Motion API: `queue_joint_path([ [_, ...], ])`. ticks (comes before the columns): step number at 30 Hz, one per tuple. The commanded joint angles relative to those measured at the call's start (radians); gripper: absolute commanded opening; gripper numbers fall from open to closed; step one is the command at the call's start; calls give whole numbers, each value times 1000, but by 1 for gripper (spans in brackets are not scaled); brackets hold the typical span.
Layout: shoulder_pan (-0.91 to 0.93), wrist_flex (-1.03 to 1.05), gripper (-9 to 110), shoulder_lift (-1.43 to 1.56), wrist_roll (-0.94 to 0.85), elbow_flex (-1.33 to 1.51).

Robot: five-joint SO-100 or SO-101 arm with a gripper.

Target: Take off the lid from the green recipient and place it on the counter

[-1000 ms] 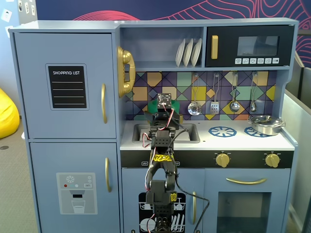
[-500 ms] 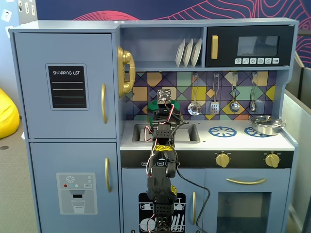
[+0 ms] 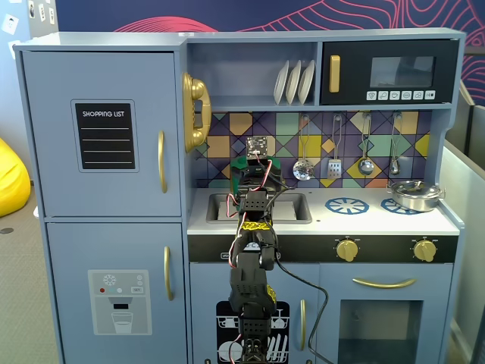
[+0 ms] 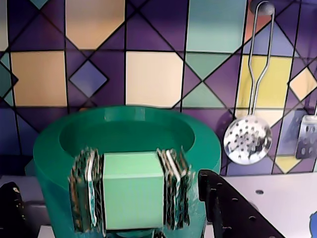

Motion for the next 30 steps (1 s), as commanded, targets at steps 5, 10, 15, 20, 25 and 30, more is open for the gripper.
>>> queue_joint_path([
  [5, -6, -60, 34, -6, 0, -66],
  [10, -38, -74, 4, 3, -41, -41],
  [15, -60, -72, 0, 8, -46, -32],
  [20, -69, -103, 0, -3, -43, -41],
  [25, -63, -166, 0, -29, -52, -94],
  [30, -52, -175, 0, -35, -67, -133],
])
